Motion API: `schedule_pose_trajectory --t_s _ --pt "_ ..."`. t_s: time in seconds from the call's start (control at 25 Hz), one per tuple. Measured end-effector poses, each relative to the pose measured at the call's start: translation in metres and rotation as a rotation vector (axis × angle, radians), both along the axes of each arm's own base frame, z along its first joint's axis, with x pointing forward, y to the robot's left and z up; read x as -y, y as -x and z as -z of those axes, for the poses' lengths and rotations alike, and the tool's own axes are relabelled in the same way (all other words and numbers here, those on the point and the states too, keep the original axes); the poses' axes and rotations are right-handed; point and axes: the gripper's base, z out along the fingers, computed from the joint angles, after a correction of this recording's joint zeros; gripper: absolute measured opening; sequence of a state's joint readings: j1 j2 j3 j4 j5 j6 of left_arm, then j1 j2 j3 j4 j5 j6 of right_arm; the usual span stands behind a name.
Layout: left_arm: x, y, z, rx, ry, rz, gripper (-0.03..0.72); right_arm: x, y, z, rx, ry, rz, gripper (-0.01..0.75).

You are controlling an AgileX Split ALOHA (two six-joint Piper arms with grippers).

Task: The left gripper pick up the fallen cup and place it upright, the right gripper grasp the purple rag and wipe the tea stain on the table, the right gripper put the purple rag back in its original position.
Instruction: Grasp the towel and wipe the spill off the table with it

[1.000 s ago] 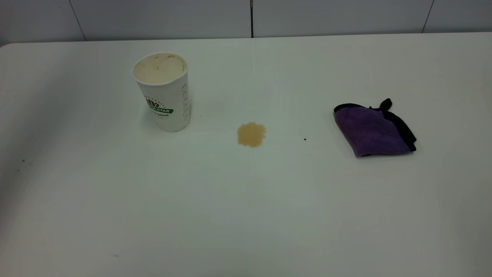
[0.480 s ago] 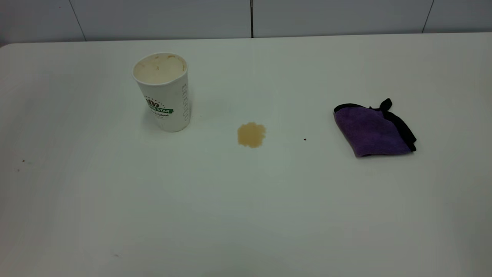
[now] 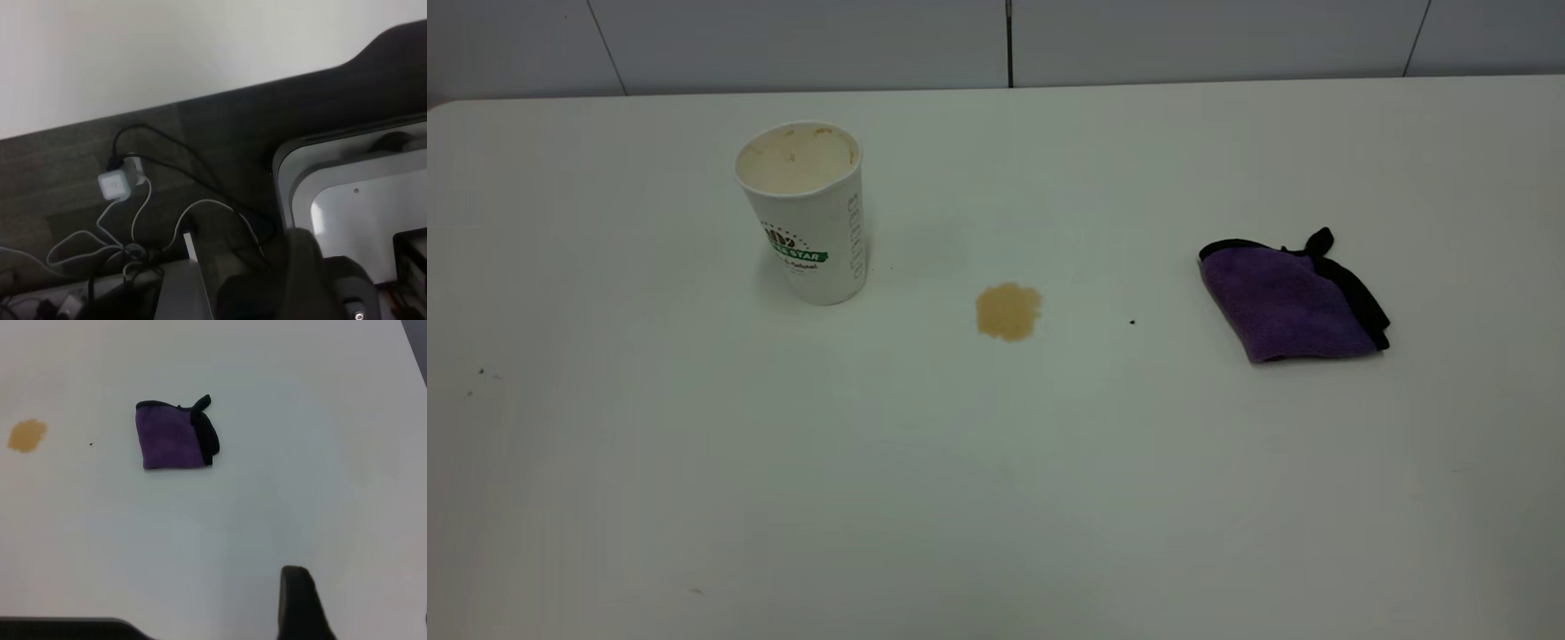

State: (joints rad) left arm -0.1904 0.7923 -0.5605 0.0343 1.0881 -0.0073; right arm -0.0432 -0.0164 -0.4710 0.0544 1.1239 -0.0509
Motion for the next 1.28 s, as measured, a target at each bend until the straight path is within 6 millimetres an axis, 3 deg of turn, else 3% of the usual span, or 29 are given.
schedule_pose_trajectory --t_s 0.12,0.64,0.92,1.28 --pt "-0.004 0.018 0.009 0.028 0.003 0.007 0.462 0.0 0.0 0.0 0.0 0.0 0.0 0.48" --pt "-0.015 0.075 -0.011 0.437 0.072 0.001 0.462 0.0 0.0 0.0 0.0 0.0 0.0 0.48" --pt "-0.02 0.109 -0.011 0.667 0.061 -0.15 0.462 0.0 0.0 0.0 0.0 0.0 0.0 0.48" --pt "-0.019 0.114 -0.01 0.695 0.041 -0.213 0.462 0.0 0.0 0.0 0.0 0.0 0.0 0.48"
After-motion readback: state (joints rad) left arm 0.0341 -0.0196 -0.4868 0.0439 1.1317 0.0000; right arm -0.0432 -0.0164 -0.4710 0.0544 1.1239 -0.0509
